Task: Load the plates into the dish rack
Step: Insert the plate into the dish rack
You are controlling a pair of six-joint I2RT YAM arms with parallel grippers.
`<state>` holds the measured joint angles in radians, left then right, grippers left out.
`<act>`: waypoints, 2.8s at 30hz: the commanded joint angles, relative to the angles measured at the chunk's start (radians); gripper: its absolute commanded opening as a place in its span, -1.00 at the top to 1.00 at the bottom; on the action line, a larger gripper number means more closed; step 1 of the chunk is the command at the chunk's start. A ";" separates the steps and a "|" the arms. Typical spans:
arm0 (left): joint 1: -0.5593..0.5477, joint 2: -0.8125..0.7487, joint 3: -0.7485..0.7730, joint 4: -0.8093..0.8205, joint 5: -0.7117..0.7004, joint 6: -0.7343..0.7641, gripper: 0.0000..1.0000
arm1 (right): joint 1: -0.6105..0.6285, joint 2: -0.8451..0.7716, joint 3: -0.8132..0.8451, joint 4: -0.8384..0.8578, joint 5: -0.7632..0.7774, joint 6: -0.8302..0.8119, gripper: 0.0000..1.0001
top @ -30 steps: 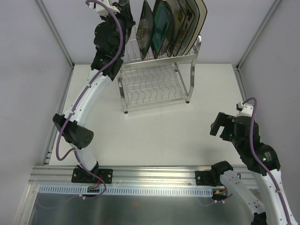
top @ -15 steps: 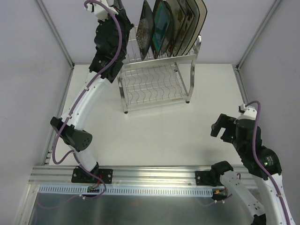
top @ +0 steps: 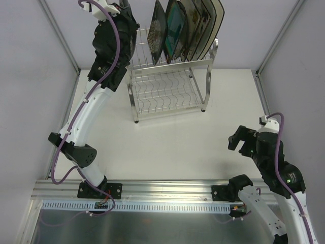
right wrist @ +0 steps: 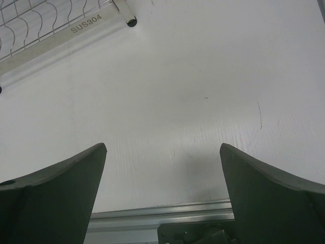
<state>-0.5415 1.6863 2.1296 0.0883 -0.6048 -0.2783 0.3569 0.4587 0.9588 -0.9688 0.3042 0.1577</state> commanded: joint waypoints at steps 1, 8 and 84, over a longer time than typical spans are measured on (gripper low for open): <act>0.003 -0.076 0.079 0.153 0.050 -0.047 1.00 | -0.006 -0.015 -0.002 0.009 -0.008 0.020 -0.99; 0.003 -0.053 0.098 0.134 0.059 -0.081 1.00 | -0.006 -0.026 -0.005 -0.004 -0.004 0.028 -0.99; 0.169 0.019 0.009 -0.048 0.280 -0.272 0.98 | -0.004 -0.038 -0.019 -0.027 0.012 0.029 -0.99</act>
<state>-0.3897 1.7145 2.0624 -0.0704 -0.3496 -0.5331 0.3569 0.4191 0.9344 -0.9997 0.3023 0.1825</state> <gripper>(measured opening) 0.065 0.994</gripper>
